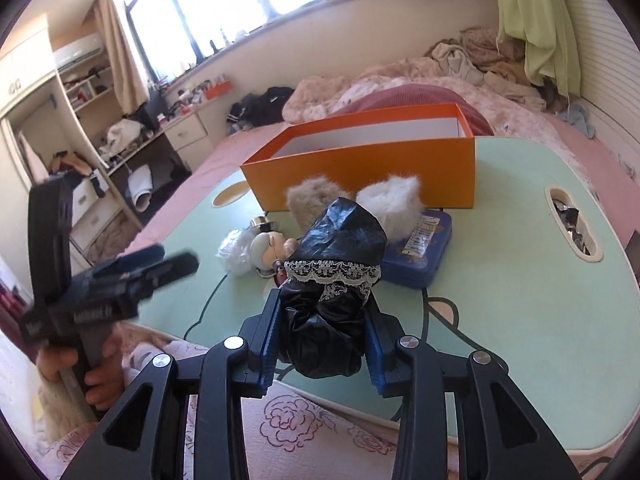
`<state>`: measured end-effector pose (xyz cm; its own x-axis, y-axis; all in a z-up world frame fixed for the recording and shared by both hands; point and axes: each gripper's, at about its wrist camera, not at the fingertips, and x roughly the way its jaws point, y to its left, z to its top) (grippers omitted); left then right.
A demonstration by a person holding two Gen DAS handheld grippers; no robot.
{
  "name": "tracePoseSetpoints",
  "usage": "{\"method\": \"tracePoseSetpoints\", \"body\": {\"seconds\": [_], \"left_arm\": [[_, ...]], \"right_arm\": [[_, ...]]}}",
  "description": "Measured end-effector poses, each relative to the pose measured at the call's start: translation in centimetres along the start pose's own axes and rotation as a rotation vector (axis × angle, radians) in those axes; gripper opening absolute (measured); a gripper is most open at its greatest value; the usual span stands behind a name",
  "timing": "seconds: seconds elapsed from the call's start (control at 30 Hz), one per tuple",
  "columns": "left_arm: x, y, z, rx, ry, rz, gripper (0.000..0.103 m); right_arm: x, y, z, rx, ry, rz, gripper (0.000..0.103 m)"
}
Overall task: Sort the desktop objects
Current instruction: 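Grasp the black lace bag with right while left grasps the clear plastic bag, then carry both bags over the orange box and release them inside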
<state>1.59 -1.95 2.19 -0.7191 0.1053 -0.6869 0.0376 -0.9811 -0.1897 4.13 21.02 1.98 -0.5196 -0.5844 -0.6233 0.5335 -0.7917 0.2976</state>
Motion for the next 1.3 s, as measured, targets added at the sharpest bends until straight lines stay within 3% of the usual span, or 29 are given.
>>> {"method": "tracePoseSetpoints", "body": {"seconds": [0.2, 0.33, 0.43, 0.63, 0.83, 0.97, 1.07, 1.2, 1.23, 1.27, 1.3], "left_arm": [[3.7, -0.8, 1.1, -0.028, 0.062, 0.011, 0.06], [4.5, -0.7, -0.1, -0.032, 0.099, -0.007, 0.03], [3.6, -0.8, -0.7, -0.001, 0.071, 0.022, 0.03], [-0.3, -1.0, -1.5, 0.039, -0.037, -0.002, 0.03], [-3.6, -1.4, 0.2, 0.081, -0.117, 0.007, 0.03], [-3.8, -2.0, 3.8, 0.08, -0.139, -0.03, 0.03], [-2.5, -3.1, 7.3, 0.094, -0.142, 0.001, 0.031], [1.3, -4.6, 11.1, 0.091, -0.107, 0.011, 0.031], [2.9, -4.8, 11.8, 0.085, -0.083, 0.005, 0.034], [4.1, -4.9, 12.1, 0.08, -0.05, 0.012, 0.049], [5.8, -4.8, 12.4, 0.063, 0.023, 0.044, 0.059]], "right_arm": [[-0.6, 0.0, -0.7, 0.002, -0.001, 0.001, 0.037], [-0.6, -0.1, -0.9, 0.004, -0.001, 0.002, 0.038], [-0.7, -0.1, -0.9, 0.005, -0.004, 0.001, 0.038], [-1.5, -1.0, -1.0, 0.025, -0.043, 0.011, 0.038], [-2.4, -1.5, 0.5, 0.034, -0.077, 0.015, 0.038], [-3.3, -1.5, 4.4, -0.006, -0.137, -0.008, 0.041], [-2.1, -2.4, 8.5, 0.004, -0.104, 0.009, 0.042], [1.8, -4.3, 13.2, 0.05, -0.066, -0.047, 0.042], [2.7, -4.6, 13.8, 0.055, -0.05, -0.056, 0.046], [3.9, -5.0, 14.3, 0.069, -0.023, -0.066, 0.058], [5.0, -5.6, 14.7, 0.1, 0.008, -0.066, 0.063]]}}
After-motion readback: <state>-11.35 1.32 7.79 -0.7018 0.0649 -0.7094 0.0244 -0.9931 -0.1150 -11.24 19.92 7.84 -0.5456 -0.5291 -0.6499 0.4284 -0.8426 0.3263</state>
